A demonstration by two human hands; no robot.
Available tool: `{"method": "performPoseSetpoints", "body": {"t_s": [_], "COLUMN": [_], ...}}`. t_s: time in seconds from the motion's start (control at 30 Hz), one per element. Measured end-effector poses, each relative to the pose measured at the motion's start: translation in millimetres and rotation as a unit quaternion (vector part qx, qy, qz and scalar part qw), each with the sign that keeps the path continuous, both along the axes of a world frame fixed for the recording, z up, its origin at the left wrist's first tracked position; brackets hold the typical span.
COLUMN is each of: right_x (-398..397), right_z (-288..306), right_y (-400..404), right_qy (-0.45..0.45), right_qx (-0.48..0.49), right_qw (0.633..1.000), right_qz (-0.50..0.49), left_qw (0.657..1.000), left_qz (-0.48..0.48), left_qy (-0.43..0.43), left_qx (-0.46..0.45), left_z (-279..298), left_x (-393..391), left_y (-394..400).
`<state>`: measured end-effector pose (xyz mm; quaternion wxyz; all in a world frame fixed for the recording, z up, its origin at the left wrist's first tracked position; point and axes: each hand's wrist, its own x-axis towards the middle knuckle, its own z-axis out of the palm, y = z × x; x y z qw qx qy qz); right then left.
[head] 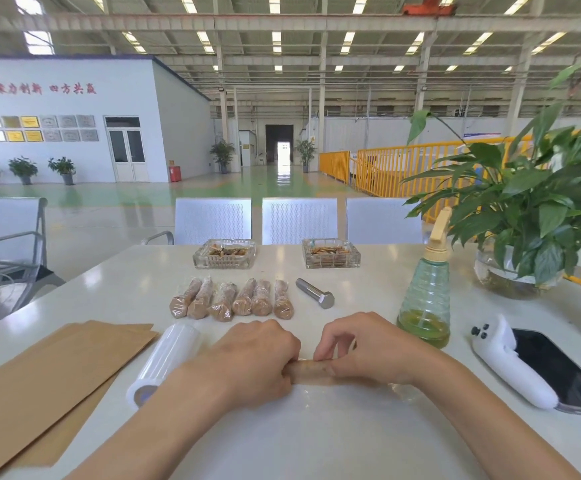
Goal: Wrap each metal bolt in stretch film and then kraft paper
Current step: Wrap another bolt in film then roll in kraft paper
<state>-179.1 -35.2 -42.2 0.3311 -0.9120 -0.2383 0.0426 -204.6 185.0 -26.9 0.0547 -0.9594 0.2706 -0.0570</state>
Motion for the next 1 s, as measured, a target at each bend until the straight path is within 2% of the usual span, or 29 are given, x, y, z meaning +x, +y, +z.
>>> {"method": "performPoseSetpoints", "body": {"t_s": [0.13, 0.23, 0.33, 0.4, 0.47, 0.53, 0.73, 0.83, 0.9, 1.0], "right_x": [-1.8, -2.5, -4.6, -4.2, -4.4, -4.9, -3.4, -4.0, -3.7, -3.2], "right_z": [-7.9, 0.1, -0.2, -2.2, -1.7, -1.1, -3.1, -4.5, -7.2, -8.2], "right_y": [-10.5, -13.0, -10.4, -8.9, -8.4, -8.9, -7.0, -5.1, -2.9, -0.2], "right_qy": [-0.001, -0.014, -0.004, 0.002, 0.044, 0.093, 0.147, 0.184, 0.203, 0.204], "right_qx": [0.134, 0.269, 0.314, 0.345, 0.408, 0.469, 0.544, 0.569, 0.563, 0.522], "right_qw": [0.991, 0.962, 0.948, 0.937, 0.911, 0.878, 0.825, 0.802, 0.801, 0.828], "right_qz": [-0.018, -0.034, -0.051, -0.063, -0.043, -0.022, -0.036, -0.016, 0.006, 0.028], "left_qw": [1.0, 1.0, 0.998, 0.992, 0.968, 0.93, 0.859, 0.831, 0.807, 0.774], "left_qz": [-0.009, -0.016, -0.024, -0.012, 0.009, 0.006, -0.028, -0.03, -0.028, -0.032], "left_qy": [-0.015, -0.023, -0.02, 0.01, 0.088, 0.178, 0.308, 0.33, 0.342, 0.355], "left_qx": [0.015, 0.008, -0.05, -0.124, -0.234, -0.323, -0.409, -0.447, -0.481, -0.523], "left_z": [-1.8, -0.7, 5.9, 11.5, 15.4, 17.2, 18.2, 15.0, 11.6, 6.7], "left_x": [1.5, 2.6, 5.1, 7.8, 9.3, 10.3, 10.3, 11.0, 12.6, 15.3], "left_y": [1.8, 6.9, 16.3, 22.6, 24.6, 22.8, 11.7, 6.1, 2.3, -2.4]}}
